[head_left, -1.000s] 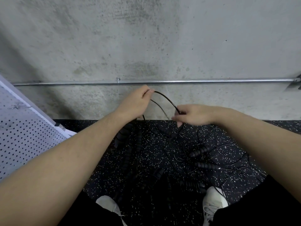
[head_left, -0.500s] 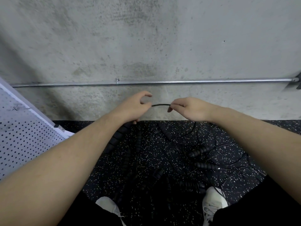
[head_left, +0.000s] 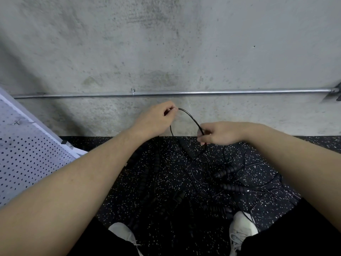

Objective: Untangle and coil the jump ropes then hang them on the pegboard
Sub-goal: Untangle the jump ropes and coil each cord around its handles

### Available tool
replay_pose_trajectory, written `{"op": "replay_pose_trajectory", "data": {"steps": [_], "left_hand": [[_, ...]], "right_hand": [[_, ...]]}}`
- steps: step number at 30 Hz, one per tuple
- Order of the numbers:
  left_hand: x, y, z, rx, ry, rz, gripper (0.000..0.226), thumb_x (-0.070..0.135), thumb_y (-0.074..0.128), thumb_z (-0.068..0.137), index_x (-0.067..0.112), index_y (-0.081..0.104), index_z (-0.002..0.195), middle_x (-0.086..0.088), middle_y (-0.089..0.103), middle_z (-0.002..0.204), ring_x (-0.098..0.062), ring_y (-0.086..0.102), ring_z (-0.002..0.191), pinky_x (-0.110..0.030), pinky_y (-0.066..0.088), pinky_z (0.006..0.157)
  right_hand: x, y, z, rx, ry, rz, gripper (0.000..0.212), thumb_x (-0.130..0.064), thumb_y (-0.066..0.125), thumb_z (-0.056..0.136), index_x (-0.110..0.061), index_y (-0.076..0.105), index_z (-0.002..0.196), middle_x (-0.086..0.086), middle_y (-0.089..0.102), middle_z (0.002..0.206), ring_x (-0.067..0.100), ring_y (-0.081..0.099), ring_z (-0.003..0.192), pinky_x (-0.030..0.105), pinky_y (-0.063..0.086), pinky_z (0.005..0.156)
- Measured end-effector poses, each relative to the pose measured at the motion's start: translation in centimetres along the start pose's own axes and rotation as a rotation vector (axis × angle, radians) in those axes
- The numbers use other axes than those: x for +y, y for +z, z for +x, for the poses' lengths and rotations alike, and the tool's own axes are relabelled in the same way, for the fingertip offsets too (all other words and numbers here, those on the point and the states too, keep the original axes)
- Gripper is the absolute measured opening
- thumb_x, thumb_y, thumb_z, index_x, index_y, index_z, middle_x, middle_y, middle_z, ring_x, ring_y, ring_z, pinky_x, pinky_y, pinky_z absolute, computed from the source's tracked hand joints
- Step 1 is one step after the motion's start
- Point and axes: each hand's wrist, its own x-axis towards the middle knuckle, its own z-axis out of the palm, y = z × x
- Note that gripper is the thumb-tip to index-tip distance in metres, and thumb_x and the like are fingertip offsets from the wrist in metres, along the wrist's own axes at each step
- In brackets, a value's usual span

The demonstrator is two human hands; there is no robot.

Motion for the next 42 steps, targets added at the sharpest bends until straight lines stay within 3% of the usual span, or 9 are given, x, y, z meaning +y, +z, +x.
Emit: {"op": "replay_pose_trajectory", "data": {"steps": [3,6,9,13,17,24,30,35,42], "left_hand": [[-0.5,-0.3,0.1,0.05,-0.029,-0.005,0.027,0.039,0.04,0.108,0.026,0.06,0.096,-0.004,0.068,0.083,-0.018,0.058,0.068,-0.036,0.046,0.064],[-1.4,-0.9,0.4,0.092,-0.09,-0.046,0.026,0.04,0.039,0.108,0.026,0.056,0.092,-0.008,0.069,0.087,-0.028,0.065,0.072,-0.045,0.057,0.068],[-2.4,-1.2,0.6,0.032,-0.191,-0.127,0.021,0.035,0.04,0.108,0.023,0.057,0.101,-0.009,0.072,0.096,-0.018,0.059,0.05,-0.035,0.056,0.053],[-2.7,-0.6,0.3,-0.13,-0.201,-0.091,0.028,0.038,0.047,0.106,0.034,0.05,0.134,0.001,0.069,0.107,-0.009,0.058,0.044,-0.026,0.051,0.047],[-0.5,0.6,-0.2,-0.266,-0.042,-0.047,0.031,0.044,0.048,0.105,0.041,0.051,0.135,0.008,0.067,0.105,-0.011,0.062,0.049,-0.033,0.059,0.051],[0.8,1.6,-0.1,-0.14,0.092,0.072,0.032,0.045,0.042,0.107,0.028,0.058,0.086,0.009,0.058,0.07,-0.012,0.055,0.066,-0.03,0.039,0.058],[0.2,1.1,0.0,-0.034,0.06,-0.049,0.029,0.045,0.04,0.108,0.03,0.058,0.091,0.004,0.069,0.082,0.005,0.051,0.048,-0.029,0.045,0.056],[-1.0,0.1,0.5,0.076,0.001,-0.051,0.028,0.041,0.041,0.108,0.029,0.056,0.087,-0.002,0.07,0.084,-0.003,0.05,0.052,-0.031,0.04,0.056],[-3.4,0.2,0.7,-0.176,-0.232,-0.009,0.024,0.038,0.042,0.108,0.022,0.059,0.104,-0.008,0.072,0.094,-0.011,0.055,0.043,-0.027,0.049,0.044]], "right_hand": [[1.1,0.3,0.4,-0.072,0.047,0.009,0.016,-0.027,0.044,0.107,-0.031,0.06,0.111,-0.01,0.069,0.108,0.009,0.059,0.092,0.027,0.045,0.081],[1.0,-0.1,0.3,0.07,0.021,0.076,0.024,-0.021,0.039,0.109,-0.026,0.06,0.121,-0.005,0.074,0.089,0.013,0.064,0.077,0.028,0.048,0.072],[0.3,-0.4,-0.1,0.255,-0.022,0.196,0.025,-0.023,0.038,0.109,-0.031,0.047,0.131,0.003,0.067,0.076,0.004,0.056,0.054,0.024,0.044,0.055],[-0.8,-0.8,-0.6,0.394,-0.054,0.263,0.011,-0.024,0.044,0.107,-0.022,0.045,0.118,0.004,0.062,0.1,0.009,0.055,0.072,0.025,0.041,0.061],[-1.8,-0.6,-0.2,0.381,-0.135,0.207,0.001,-0.026,0.049,0.106,-0.025,0.049,0.107,-0.005,0.063,0.101,0.007,0.057,0.083,0.024,0.04,0.066],[-2.1,-0.4,-0.2,0.361,-0.21,0.33,0.008,-0.031,0.051,0.105,-0.026,0.052,0.11,-0.005,0.061,0.062,0.006,0.052,0.054,0.022,0.043,0.054],[0.1,-0.1,-0.2,0.063,-0.049,0.02,0.024,-0.053,0.049,0.101,-0.032,0.061,0.105,-0.012,0.068,0.096,0.002,0.061,0.081,0.031,0.048,0.082],[2.0,0.7,0.0,-0.09,0.075,0.064,0.029,-0.034,0.041,0.109,-0.02,0.063,0.119,-0.004,0.07,0.11,0.019,0.064,0.11,0.034,0.047,0.1],[1.5,0.3,0.4,0.178,0.018,0.099,0.019,-0.027,0.036,0.11,-0.024,0.046,0.126,-0.002,0.069,0.076,0.023,0.06,0.071,0.034,0.048,0.069]]}}
